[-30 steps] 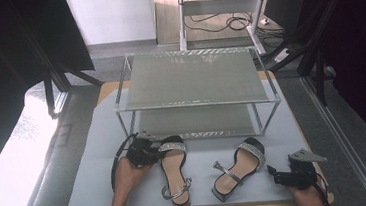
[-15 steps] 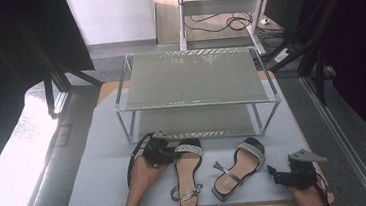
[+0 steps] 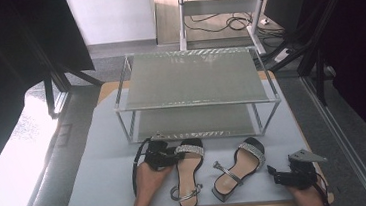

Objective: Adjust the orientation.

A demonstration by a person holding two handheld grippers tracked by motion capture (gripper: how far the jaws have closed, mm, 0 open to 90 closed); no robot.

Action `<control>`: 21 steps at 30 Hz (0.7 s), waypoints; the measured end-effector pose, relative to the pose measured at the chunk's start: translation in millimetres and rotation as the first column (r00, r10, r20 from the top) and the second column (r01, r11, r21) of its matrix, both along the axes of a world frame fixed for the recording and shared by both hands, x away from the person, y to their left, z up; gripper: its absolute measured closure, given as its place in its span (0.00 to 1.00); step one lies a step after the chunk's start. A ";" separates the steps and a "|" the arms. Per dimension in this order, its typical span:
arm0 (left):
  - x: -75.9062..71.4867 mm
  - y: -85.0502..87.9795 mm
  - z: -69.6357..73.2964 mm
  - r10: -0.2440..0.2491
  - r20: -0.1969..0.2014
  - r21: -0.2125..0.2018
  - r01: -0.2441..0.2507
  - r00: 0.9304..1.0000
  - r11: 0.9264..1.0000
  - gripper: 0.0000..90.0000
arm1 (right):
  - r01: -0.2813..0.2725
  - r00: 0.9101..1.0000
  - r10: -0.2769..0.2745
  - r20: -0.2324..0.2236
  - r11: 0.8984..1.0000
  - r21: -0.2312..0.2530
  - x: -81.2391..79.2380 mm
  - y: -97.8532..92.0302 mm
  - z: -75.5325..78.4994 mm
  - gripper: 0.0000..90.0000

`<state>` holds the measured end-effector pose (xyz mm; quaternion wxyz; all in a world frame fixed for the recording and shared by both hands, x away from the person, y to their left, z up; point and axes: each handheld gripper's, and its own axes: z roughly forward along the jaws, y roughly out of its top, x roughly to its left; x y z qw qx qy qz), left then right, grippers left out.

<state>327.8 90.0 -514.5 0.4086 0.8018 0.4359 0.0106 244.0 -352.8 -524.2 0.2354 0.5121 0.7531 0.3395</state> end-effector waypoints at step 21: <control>6.6 7.3 24.5 0.018 -0.062 -0.069 -0.022 0.998 0.997 0.77 | 0.000 1.000 0.000 0.000 1.000 0.000 0.0 -0.1 0.0 0.11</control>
